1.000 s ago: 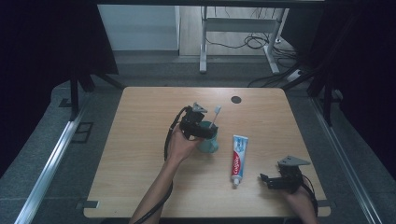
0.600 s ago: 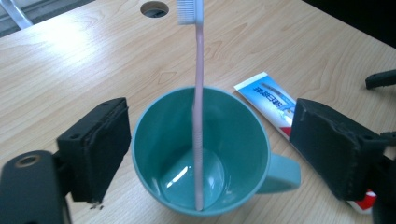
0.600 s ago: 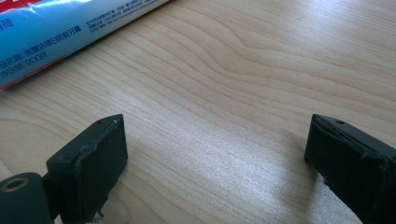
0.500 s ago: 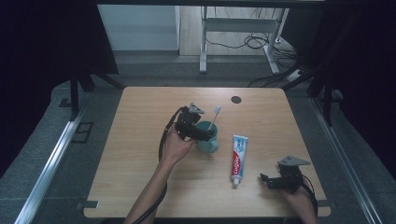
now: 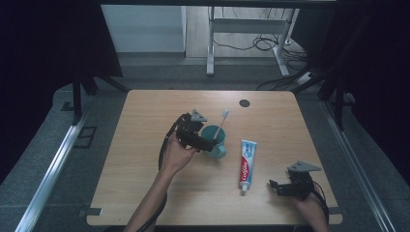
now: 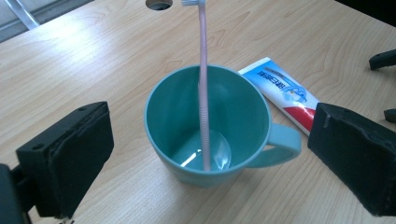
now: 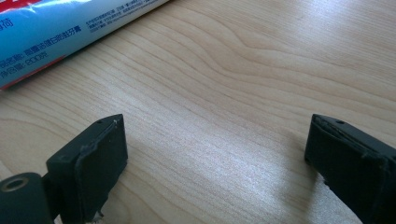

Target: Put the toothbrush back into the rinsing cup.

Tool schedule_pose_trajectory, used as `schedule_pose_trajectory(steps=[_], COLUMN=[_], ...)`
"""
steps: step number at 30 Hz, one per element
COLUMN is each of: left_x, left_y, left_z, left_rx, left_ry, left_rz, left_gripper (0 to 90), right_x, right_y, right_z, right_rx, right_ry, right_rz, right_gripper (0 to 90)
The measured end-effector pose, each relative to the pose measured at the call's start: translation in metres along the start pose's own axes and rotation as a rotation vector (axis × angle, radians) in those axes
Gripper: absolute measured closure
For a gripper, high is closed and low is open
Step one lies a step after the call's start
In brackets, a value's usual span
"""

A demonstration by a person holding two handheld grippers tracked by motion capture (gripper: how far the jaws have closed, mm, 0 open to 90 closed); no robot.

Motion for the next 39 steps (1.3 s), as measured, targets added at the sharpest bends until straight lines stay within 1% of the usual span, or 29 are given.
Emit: schedule_pose_trajectory(steps=[10, 17, 24, 27, 30, 34, 36, 39], left_x=[0.015, 0.023, 0.036, 0.038, 0.046, 0.054, 0.057, 0.067], left_y=[-0.002, -0.003, -0.002, -0.002, -0.003, -0.004, -0.004, -0.004], left_z=[0.008, 0.008, 0.008, 0.008, 0.008, 0.008, 0.008, 0.006], left_rx=[0.000, 0.007, -0.004, -0.005, -0.014, -0.012, -0.017, -0.020], left_ry=[0.026, 0.032, 0.031, 0.032, 0.036, 0.050, 0.046, 0.043], left_rz=[0.003, -0.001, -0.008, -0.014, -0.021, -0.013, -0.015, -0.008], left_gripper=[0.0, 0.0, 0.0, 0.0, 0.0, 0.0, 0.0, 0.0], right_x=[0.000, 0.000, 0.000, 0.000, 0.000, 0.000, 0.000, 0.000], right_y=[0.000, 0.000, 0.000, 0.000, 0.000, 0.000, 0.000, 0.000], right_z=[0.000, 0.000, 0.000, 0.000, 0.000, 0.000, 0.000, 0.000], right_rx=[0.000, 0.000, 0.000, 0.000, -0.001, 0.000, -0.001, 0.000], right_ry=[0.000, 0.001, 0.001, 0.001, 0.000, 0.001, 0.000, 0.000], right_rz=[0.001, 0.000, 0.001, 0.001, -0.001, 0.001, 0.000, 0.001], right_gripper=[5.5, 5.5, 5.5, 5.5, 5.5, 5.5, 5.5, 5.5])
Point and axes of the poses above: each handheld gripper's, and its own axes: z roughly backward along the jaws, x roughly out of its underside, y roughly to its right, the point moved 2 cm from there along -z, roughly forward along the jaws, and after that the axes turned 15 degrees about -y, right-handed, at the moved point
